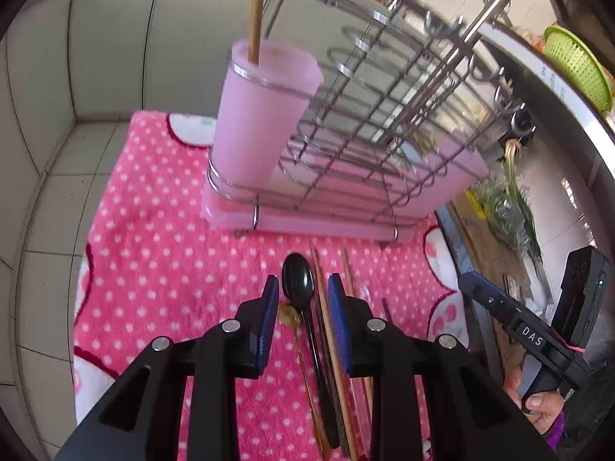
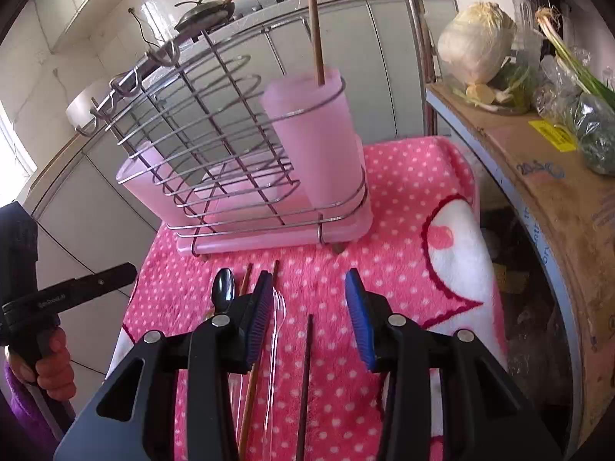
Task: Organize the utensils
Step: 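Grasp the small gold spoon with the left tool while the right tool grasps a dark chopstick, then lift the gold spoon and dark chopstick up above the pink holder, then lower the gold spoon and chopstick into the pink cup, open both tools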
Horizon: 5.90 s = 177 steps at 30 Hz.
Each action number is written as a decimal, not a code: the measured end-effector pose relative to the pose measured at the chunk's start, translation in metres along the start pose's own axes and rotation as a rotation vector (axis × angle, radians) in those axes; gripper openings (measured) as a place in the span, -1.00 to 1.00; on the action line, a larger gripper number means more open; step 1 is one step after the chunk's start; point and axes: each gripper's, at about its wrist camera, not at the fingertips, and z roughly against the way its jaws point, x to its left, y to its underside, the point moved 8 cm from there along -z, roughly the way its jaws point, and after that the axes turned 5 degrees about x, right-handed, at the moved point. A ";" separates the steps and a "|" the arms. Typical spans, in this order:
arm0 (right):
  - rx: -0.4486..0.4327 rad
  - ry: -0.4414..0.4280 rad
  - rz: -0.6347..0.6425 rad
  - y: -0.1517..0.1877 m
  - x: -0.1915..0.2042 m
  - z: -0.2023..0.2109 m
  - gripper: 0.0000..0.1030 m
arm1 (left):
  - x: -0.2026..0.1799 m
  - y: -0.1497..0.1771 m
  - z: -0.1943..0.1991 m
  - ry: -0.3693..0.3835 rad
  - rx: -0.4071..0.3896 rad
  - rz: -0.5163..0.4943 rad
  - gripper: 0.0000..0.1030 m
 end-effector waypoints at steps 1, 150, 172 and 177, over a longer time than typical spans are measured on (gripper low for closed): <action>0.016 -0.003 -0.006 0.004 -0.002 -0.004 -0.22 | 0.000 0.006 -0.010 -0.004 0.035 0.002 -0.64; -0.488 0.079 0.141 -0.183 0.039 0.150 -0.92 | 0.013 -0.179 0.166 -0.167 -0.798 0.126 -0.99; -0.299 0.088 0.089 -0.167 0.012 0.068 -0.92 | 0.011 -0.147 0.088 -0.325 -0.797 -0.023 -0.98; -0.253 0.090 0.067 -0.163 0.003 0.050 -0.91 | 0.016 -0.143 0.070 -0.299 -0.723 -0.021 -0.98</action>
